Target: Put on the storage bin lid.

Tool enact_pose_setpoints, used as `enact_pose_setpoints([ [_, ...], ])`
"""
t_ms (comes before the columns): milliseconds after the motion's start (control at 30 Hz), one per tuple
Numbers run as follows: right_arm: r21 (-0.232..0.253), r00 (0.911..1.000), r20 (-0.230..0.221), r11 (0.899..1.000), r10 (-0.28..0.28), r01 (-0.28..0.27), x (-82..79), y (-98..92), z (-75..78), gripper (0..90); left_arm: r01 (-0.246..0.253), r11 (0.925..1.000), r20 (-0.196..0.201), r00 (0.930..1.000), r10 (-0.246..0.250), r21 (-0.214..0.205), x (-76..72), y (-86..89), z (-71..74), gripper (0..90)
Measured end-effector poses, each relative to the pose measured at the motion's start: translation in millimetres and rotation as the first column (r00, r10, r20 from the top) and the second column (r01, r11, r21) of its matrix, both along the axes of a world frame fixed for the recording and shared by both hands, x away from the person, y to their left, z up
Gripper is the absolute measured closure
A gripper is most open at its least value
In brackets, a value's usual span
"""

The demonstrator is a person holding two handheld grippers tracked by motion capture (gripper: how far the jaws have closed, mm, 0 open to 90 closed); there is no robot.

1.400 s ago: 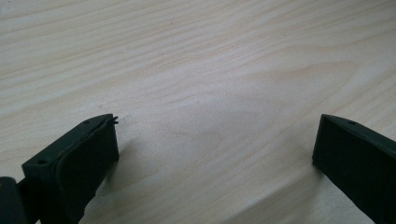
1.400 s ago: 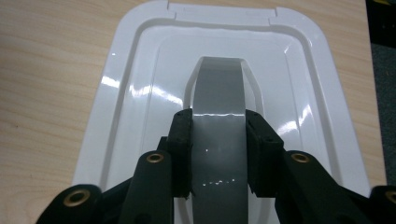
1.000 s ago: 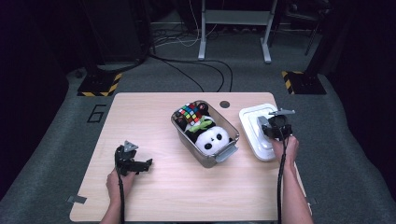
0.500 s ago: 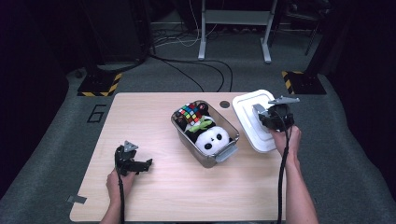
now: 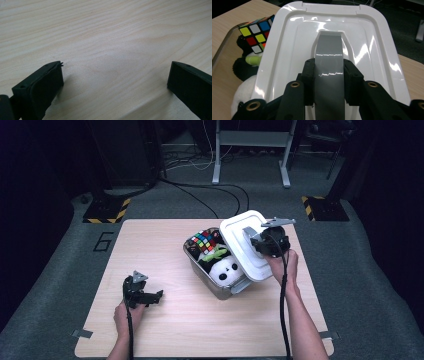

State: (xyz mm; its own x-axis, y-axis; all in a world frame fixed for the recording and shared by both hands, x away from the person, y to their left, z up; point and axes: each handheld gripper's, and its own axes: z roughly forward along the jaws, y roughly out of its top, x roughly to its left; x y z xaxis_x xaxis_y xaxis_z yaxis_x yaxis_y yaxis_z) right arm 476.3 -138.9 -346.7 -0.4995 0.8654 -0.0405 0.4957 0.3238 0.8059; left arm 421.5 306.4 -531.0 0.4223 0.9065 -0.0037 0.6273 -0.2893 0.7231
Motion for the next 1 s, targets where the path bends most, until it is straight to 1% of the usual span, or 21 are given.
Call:
enact_pose_setpoints([
  [67, -0.001, 0.9998, -0.008, 1.0, 0.017, -0.017, 1.8, 7.7, -1.1, 67.0, 0.002, 1.0, 0.0, 1.0, -0.002, 0.0, 0.1, 0.1, 0.0, 0.0],
  [200, 0.0, 0.9993, -0.017, 0.999, 0.034, -0.034, 4.0, 20.1, -3.7, 67.0, 0.002, 1.0, -0.003, 1.0, -0.002, 0.0, -0.1, 0.1, 0.1, 0.0],
  [233, 0.004, 0.999, -0.02, 0.999, 0.039, -0.039, 4.5, 23.4, -3.9, 66.9, 0.014, 0.9998, -0.009, 0.9999, -0.013, 0.013, 0.0, 1.2, 0.8, 0.0],
  [267, 0.001, 0.9987, -0.019, 0.999, 0.046, -0.046, 4.7, 24.8, -3.9, 67.0, 0.012, 0.9999, -0.009, 0.9999, -0.012, 0.012, 0.0, 1.0, 0.7, 0.0],
  [367, 0.01, 0.9979, -0.02, 0.998, 0.062, -0.062, 5.6, 32.7, -2.7, 67.0, 0.019, 0.9996, -0.012, 0.9998, -0.019, 0.019, 0.0, 1.6, 1.0, 0.0],
  [433, 0.007, 0.9971, -0.019, 0.997, 0.074, -0.074, 6.2, 37.2, -1.5, 67.0, 0.019, 0.9996, -0.012, 0.9998, -0.018, 0.019, -0.1, 1.6, 1.0, 0.0],
  [733, 0.028, 0.9923, -0.026, 0.992, 0.121, -0.12, 5.1, 63.0, 1.4, 67.0, 0.019, 0.9996, -0.009, 0.9998, -0.019, 0.02, 0.2, 1.7, 1.0, 0.0],
  [767, 0.026, 0.9915, -0.025, 0.992, 0.128, -0.127, 5.5, 65.1, 1.6, 66.9, 0.013, 0.9998, -0.013, 0.9998, -0.013, 0.015, -0.3, 1.2, 0.9, 0.0],
  [900, 0.026, 0.9874, -0.041, 0.988, 0.153, -0.152, 6.2, 76.6, 2.2, 66.9, 0.015, 0.9997, -0.014, 0.9998, -0.015, 0.017, -0.3, 1.3, 1.0, 0.0],
  [1000, 0.034, 0.9863, -0.055, 0.988, 0.156, -0.154, 6.2, 85.9, 1.6, 66.9, -0.001, 1.0, -0.008, 1.0, 0.001, -0.005, -0.5, -0.3, 0.1, 0.0],
])
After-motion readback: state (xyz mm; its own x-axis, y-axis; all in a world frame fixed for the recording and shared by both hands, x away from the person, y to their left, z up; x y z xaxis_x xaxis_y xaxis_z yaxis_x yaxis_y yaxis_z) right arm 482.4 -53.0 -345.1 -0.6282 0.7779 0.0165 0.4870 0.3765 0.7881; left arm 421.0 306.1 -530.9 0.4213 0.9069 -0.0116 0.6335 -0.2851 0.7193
